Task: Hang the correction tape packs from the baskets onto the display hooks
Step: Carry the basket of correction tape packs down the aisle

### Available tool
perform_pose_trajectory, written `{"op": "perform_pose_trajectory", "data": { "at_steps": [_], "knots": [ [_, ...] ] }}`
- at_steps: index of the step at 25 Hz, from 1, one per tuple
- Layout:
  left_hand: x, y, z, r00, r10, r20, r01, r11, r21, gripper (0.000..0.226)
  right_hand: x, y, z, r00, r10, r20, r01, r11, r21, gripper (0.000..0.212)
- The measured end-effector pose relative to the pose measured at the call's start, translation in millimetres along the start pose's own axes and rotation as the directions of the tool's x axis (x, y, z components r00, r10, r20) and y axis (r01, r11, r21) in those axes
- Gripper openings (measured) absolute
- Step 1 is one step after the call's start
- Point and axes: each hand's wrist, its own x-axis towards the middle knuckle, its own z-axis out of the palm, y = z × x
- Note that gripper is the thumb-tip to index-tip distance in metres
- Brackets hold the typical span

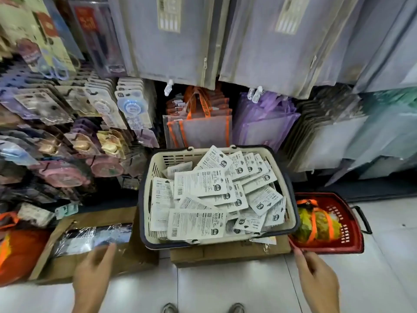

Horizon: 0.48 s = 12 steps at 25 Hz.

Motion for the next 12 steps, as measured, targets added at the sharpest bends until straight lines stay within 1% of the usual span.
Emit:
{"op": "perform_pose_trajectory", "data": {
  "at_steps": [1,2,3,4,5,6,7,8,9,10,12],
  "knots": [
    [13,27,20,0.998,0.064,-0.012,-0.064,0.998,-0.01,0.035,22,-16,4,0.991,-0.121,-0.055,0.123,0.992,0.027,0.027],
    [19,56,35,0.995,0.097,-0.019,-0.095,0.992,0.087,0.037,40,-34,3,0.977,-0.199,-0.079,0.197,0.98,-0.025,0.017],
    [31,77,47,0.99,0.134,0.046,-0.14,0.973,0.181,0.044,69,-45,7,0.966,-0.25,-0.059,0.243,0.965,-0.099,0.013],
    [39,100,58,0.99,0.092,0.11,-0.12,0.952,0.281,0.048,100,-62,10,0.975,-0.223,0.009,0.22,0.95,-0.224,0.034],
    [46,111,72,0.989,0.046,0.142,-0.092,0.935,0.343,0.046,128,-69,19,0.978,-0.19,0.09,0.209,0.917,-0.339,0.051],
    [48,114,85,0.987,-0.005,0.16,-0.056,0.927,0.371,0.043,150,-69,27,0.978,-0.137,0.157,0.193,0.883,-0.429,0.055],
    [50,112,95,0.989,-0.033,0.141,-0.022,0.929,0.371,0.041,166,-66,35,0.969,-0.111,0.219,0.2,0.874,-0.442,0.049],
    [49,107,105,0.995,-0.033,0.092,0.001,0.943,0.334,0.039,178,-61,43,0.958,-0.093,0.272,0.204,0.887,-0.414,0.04],
    [45,106,112,0.999,-0.019,0.036,0.008,0.96,0.28,0.038,185,-55,50,0.952,-0.122,0.282,0.215,0.919,-0.33,0.036],
    [44,105,115,1.0,-0.007,-0.003,0.007,0.972,0.234,0.038,187,-50,56,0.953,-0.138,0.271,0.21,0.943,-0.257,0.036],
    [44,103,116,0.999,-0.013,-0.05,0.024,0.976,0.215,0.038,183,-43,63,0.96,-0.163,0.229,0.199,0.969,-0.144,0.042]
  ]
}}
